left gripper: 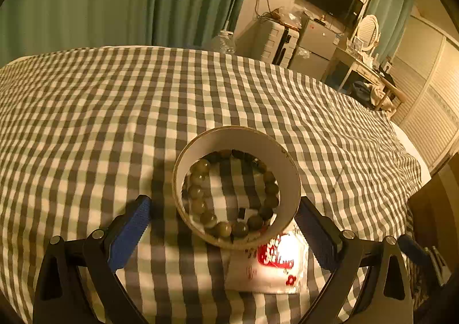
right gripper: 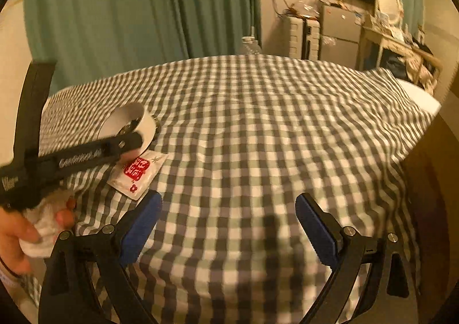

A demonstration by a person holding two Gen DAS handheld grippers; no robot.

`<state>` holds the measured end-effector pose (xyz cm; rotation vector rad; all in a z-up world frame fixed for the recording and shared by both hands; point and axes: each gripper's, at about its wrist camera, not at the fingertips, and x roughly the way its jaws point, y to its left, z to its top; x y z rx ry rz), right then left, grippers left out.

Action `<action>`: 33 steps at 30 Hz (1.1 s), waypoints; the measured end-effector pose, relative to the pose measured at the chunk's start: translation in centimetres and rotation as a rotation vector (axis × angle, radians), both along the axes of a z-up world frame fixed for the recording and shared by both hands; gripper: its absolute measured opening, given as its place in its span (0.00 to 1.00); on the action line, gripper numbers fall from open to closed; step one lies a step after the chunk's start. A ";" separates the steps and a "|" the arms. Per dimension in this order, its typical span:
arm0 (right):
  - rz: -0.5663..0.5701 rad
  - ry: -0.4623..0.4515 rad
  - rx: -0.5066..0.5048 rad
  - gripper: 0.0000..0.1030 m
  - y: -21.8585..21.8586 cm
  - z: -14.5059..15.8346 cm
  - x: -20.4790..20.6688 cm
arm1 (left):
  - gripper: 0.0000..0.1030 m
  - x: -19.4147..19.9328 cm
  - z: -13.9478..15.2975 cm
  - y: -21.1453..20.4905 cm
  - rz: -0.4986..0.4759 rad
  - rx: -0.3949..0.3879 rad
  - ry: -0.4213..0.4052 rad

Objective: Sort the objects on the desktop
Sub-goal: 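Move both open tools back over the tape roll and bracelet, then grasp the tape roll with the left tool while the right grasps the bead bracelet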

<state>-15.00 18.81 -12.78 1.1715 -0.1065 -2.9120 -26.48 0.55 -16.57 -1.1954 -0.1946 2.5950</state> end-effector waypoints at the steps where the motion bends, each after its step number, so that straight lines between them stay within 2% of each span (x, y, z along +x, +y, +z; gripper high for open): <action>1: 0.008 -0.003 0.012 0.92 -0.5 -0.2 -0.2 | 0.98 -0.2 0.1 -0.2 0.001 0.011 0.004; 2: 0.016 -0.006 0.021 0.92 -1.0 -0.4 -0.4 | 0.96 -0.2 0.3 -0.4 0.007 0.017 0.014; 3: 0.024 -0.008 0.024 0.92 -1.4 -0.6 -0.6 | 0.84 -0.3 0.6 -0.6 0.009 0.024 0.026; 4: 0.031 -0.007 0.024 0.92 -1.6 -0.7 -0.9 | 0.81 -0.2 1.0 -0.9 0.004 0.035 0.030; 7: 0.047 -0.011 0.005 0.92 -2.3 -0.9 -1.3 | 0.81 0.2 2.6 -2.4 0.017 0.094 0.052; 10: 0.056 -0.003 -0.035 0.92 -3.0 -0.8 -1.6 | 0.81 0.5 4.2 -4.2 0.088 0.111 0.100; 13: 0.068 0.001 -0.059 0.92 -4.0 -0.4 -2.3 | 0.81 0.3 4.7 -5.9 0.219 0.000 0.118; 15: 0.090 0.002 -0.075 0.92 -5.1 -0.3 -3.3 | 0.81 -0.2 4.2 -7.2 0.310 -0.083 0.083; 17: 0.113 -0.005 -0.073 0.92 -6.5 -0.2 -4.7 | 0.81 -0.8 3.4 -9.0 0.386 -0.114 0.013; 20: 0.136 -0.015 -0.039 0.92 -8.8 -0.6 -7.0 | 0.81 -1.1 2.7 -10.8 0.448 -0.135 -0.049; 26: 0.157 -0.076 0.008 0.92 -12.4 -2.2 -10.7 | 0.81 -1.1 2.4 -9.5 0.431 -0.270 -0.006; 28: 0.152 -0.102 0.055 0.93 -13.1 -3.0 -11.3 | 0.81 -1.1 2.2 -9.1 0.430 -0.276 -0.007; 31: 0.147 -0.101 0.078 0.91 -13.5 -3.3 -11.1 | 0.81 -1.6 2.0 -9.5 0.441 -0.237 -0.019; 33: 0.136 -0.095 0.069 0.81 -13.2 -3.2 -10.7 | 0.81 -1.9 1.8 -9.6 0.442 -0.234 -0.020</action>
